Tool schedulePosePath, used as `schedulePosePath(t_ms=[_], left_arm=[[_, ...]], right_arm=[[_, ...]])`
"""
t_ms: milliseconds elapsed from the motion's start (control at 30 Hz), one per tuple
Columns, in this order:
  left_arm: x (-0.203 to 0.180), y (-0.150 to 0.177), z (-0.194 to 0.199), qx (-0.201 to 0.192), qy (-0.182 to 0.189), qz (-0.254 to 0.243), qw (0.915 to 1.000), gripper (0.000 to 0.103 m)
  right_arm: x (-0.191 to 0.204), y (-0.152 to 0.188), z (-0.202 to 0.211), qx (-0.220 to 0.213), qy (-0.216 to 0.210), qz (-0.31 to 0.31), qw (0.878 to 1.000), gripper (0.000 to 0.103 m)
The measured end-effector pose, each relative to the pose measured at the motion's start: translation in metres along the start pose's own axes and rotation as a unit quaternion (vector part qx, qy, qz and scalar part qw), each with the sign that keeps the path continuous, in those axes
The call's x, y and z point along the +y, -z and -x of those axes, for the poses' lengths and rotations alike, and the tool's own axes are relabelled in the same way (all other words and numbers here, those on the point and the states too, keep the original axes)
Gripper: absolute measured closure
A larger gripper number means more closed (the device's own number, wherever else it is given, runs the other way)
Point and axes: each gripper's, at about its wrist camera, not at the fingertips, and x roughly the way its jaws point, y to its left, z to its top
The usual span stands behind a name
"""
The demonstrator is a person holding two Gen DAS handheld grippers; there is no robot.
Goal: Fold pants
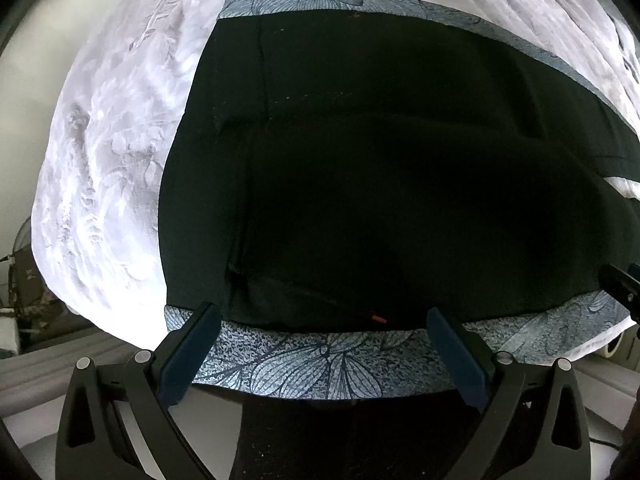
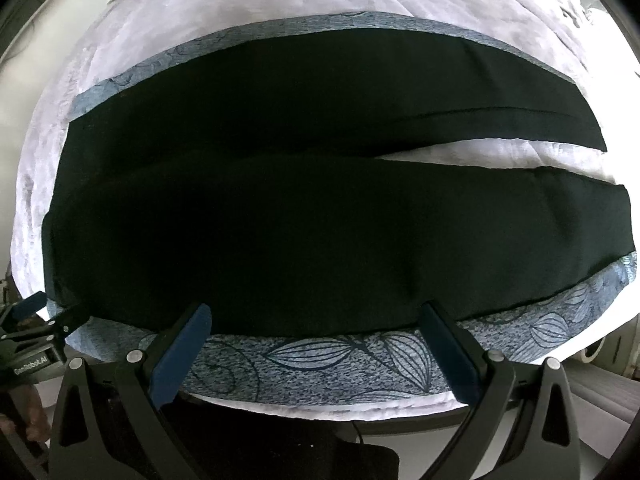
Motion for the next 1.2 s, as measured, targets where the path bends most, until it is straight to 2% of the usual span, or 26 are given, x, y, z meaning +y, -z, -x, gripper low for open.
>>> schedulePosePath(t_ms=[133, 200, 333, 367, 400, 433, 467, 500, 600, 800, 900, 1067, 1133, 1200], left_arm=[[0.001, -0.001, -0.001, -0.001, 0.007, 0.004, 1.0, 0.0], [0.001, -0.001, -0.003, -0.002, 0.008, 0.01, 0.9999, 0.0], [0.011, -0.002, -0.011, 0.006, 0.033, 0.027, 0.9991, 0.0], [0.015, -0.001, -0.014, 0.008, 0.046, 0.03, 0.9984, 0.0], [0.018, -0.003, -0.015, 0.009, 0.058, 0.031, 0.9978, 0.002], [0.019, -0.003, -0.015, 0.008, 0.073, 0.032, 0.9968, 0.007], [0.019, -0.003, -0.015, 0.009, 0.083, 0.03, 0.9961, 0.014], [0.019, -0.002, -0.015, 0.011, 0.087, 0.029, 0.9958, 0.014], [0.021, -0.002, -0.013, 0.007, 0.1, 0.028, 0.9946, 0.014], [0.018, 0.0, -0.013, 0.012, 0.108, 0.03, 0.9936, 0.014], [0.017, -0.001, -0.013, 0.012, 0.112, 0.027, 0.9933, 0.014], [0.012, 0.007, -0.004, 0.009, 0.137, 0.028, 0.9901, 0.014], [0.018, 0.011, -0.001, 0.009, 0.156, 0.035, 0.9871, 0.014], [0.024, 0.014, 0.001, 0.009, 0.17, 0.044, 0.9844, 0.014]], right_arm=[[-0.003, -0.004, -0.001, -0.003, -0.007, 0.0, 1.0, 0.0], [-0.006, 0.001, -0.004, -0.006, -0.026, -0.003, 1.0, 0.0], [-0.023, 0.005, -0.007, 0.0, -0.116, -0.048, 0.992, 0.003], [-0.028, 0.006, -0.008, 0.001, -0.139, -0.058, 0.989, 0.015], [-0.033, 0.008, -0.01, 0.003, -0.164, -0.068, 0.984, 0.036], [-0.038, 0.011, -0.012, 0.008, -0.185, -0.076, 0.98, 0.045], [-0.043, 0.014, -0.017, 0.022, -0.223, -0.091, 0.97, 0.049], [-0.049, 0.019, -0.021, 0.032, -0.253, -0.105, 0.961, 0.049], [-0.046, 0.04, -0.033, 0.058, -0.297, -0.126, 0.945, 0.049], [-0.061, 0.072, -0.06, 0.095, -0.321, -0.182, 0.925, 0.049], [-0.066, 0.076, -0.067, 0.085, -0.341, -0.209, 0.913, 0.048], [-0.061, 0.063, -0.058, 0.028, -0.415, -0.225, 0.881, 0.047], [-0.055, 0.059, -0.063, 0.027, -0.439, -0.226, 0.869, 0.045], [-0.044, 0.059, -0.075, 0.046, -0.459, -0.219, 0.86, 0.045]])
